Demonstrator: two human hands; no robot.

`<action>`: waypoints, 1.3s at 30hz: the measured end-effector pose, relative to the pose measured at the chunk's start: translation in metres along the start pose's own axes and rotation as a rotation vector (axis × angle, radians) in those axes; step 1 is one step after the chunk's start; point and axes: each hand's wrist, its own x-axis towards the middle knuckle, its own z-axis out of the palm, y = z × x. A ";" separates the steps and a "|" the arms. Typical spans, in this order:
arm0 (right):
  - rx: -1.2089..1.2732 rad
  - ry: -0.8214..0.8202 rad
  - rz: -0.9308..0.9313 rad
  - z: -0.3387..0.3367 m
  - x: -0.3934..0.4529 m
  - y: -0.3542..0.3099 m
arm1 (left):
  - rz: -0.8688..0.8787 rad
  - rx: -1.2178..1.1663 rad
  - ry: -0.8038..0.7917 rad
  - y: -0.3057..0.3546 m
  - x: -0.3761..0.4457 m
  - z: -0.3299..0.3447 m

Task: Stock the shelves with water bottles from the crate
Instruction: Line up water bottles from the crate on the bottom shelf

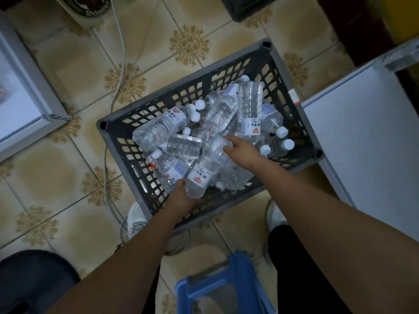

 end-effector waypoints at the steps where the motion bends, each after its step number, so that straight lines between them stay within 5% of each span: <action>1: 0.055 -0.005 0.009 -0.005 0.000 -0.003 | 0.027 0.041 0.001 0.001 0.000 -0.008; 6: 0.152 -0.026 0.044 -0.026 0.004 -0.018 | 0.135 0.048 0.080 0.032 -0.009 -0.059; 12: 0.331 -0.041 0.034 -0.054 0.024 -0.011 | 0.359 0.234 -0.017 0.090 -0.003 -0.129; 17: 0.602 -0.147 -0.094 -0.065 0.028 -0.005 | 0.391 -0.004 -0.175 0.133 -0.006 -0.174; 22: 0.818 -0.191 -0.190 -0.081 0.011 -0.018 | 0.470 -0.032 -0.005 0.167 -0.005 -0.194; 27: 0.633 -0.271 -0.340 -0.106 -0.078 -0.029 | 0.540 -0.402 0.180 0.193 -0.081 -0.164; 31: 0.369 -0.188 -0.468 -0.122 -0.171 -0.026 | 0.663 -0.543 0.165 0.221 -0.168 -0.127; 39: -0.032 0.362 -0.634 -0.149 -0.332 0.001 | 1.050 -0.356 0.219 0.250 -0.332 -0.043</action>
